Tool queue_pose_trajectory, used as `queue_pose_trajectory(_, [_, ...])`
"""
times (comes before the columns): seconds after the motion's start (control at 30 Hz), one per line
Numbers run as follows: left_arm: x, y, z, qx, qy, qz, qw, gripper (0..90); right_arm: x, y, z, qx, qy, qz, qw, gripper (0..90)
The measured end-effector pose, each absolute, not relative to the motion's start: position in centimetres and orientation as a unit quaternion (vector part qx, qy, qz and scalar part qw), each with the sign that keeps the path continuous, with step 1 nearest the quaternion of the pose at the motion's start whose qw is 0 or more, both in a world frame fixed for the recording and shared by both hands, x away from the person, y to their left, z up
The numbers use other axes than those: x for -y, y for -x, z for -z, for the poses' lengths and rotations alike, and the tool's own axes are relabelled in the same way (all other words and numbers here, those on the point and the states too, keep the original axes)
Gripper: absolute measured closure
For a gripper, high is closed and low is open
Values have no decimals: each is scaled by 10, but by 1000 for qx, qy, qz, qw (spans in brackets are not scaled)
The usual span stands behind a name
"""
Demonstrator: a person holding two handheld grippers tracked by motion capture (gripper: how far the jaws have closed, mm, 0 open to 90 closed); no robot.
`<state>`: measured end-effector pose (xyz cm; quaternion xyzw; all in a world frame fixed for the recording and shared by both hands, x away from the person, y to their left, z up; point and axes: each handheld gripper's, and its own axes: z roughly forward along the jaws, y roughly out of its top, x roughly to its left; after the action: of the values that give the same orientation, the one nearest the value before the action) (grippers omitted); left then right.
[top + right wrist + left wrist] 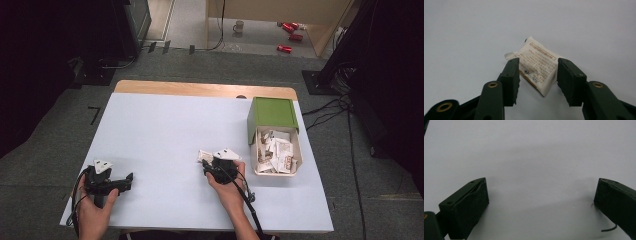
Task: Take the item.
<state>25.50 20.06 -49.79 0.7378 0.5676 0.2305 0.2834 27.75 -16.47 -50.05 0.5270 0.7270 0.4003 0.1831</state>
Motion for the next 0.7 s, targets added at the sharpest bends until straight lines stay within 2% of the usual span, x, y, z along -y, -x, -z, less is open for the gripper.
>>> queue_pose_trajectory(0.3, [-201,-255,498,-568,-738,-230,283,0,167,-273,493,-728,-518,-406,191,317])
queue_pose_trajectory(0.5, [-201,-255,498,-568,-738,-230,283,0,166,-267,483,-731,-513,-405,193,132])
queue_pose_trajectory(0.7, [-201,-255,498,-568,-738,-230,283,0,169,-261,474,-732,-512,-408,187,87])
